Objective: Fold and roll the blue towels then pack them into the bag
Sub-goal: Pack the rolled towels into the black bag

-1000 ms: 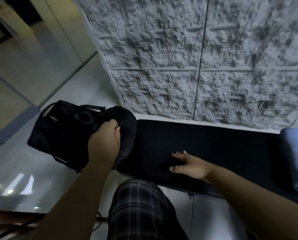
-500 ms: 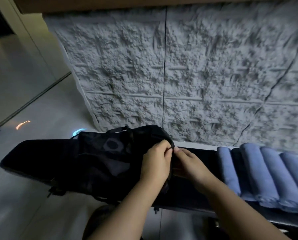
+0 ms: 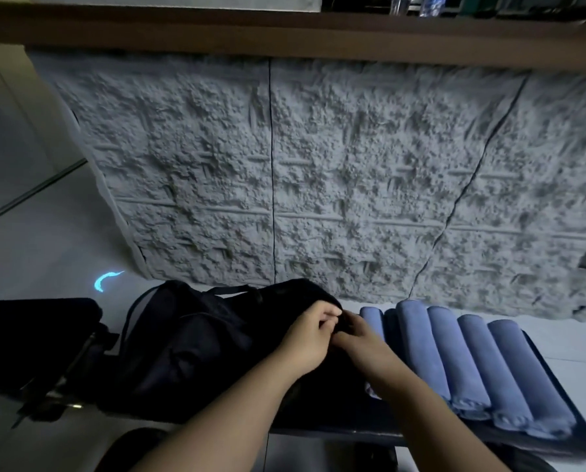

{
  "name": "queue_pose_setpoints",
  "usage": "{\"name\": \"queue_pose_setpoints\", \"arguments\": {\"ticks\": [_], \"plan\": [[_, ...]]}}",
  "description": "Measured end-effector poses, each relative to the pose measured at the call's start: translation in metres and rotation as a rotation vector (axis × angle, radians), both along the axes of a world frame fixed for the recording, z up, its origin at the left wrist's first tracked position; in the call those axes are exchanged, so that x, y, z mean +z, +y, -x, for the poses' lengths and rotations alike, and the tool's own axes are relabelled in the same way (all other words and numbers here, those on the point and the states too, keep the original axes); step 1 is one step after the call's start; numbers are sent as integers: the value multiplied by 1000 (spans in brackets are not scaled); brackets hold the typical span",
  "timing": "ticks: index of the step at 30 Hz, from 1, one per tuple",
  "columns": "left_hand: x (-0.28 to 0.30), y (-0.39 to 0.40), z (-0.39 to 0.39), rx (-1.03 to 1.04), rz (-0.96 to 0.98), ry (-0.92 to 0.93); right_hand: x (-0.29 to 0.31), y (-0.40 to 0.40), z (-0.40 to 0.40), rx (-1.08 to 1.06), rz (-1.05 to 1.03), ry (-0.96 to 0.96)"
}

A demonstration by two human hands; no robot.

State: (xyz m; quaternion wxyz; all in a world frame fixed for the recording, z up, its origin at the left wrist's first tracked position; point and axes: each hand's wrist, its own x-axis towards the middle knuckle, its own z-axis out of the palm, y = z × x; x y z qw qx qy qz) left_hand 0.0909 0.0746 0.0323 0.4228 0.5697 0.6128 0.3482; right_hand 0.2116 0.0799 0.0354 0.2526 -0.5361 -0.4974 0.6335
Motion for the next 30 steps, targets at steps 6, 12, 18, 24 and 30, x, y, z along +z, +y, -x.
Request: {"name": "queue_pose_setpoints", "arguments": {"ticks": [6,12,18,24,30], "plan": [[-9,-6,59,-132,-47,690,-9,0,16,-81,-447,-553],[-17,-17,99,-315,270,1226,-3,-1,64,236,-793,-591],[-31,-34,109,-310,321,1281,-34,-10,65,583,-556,-1056],[-39,-36,137,-351,504,1421,-51,-10,43,594,-536,-1240],[-60,-64,149,-348,415,1351,-76,-23,33,587,-488,-1280]]}}
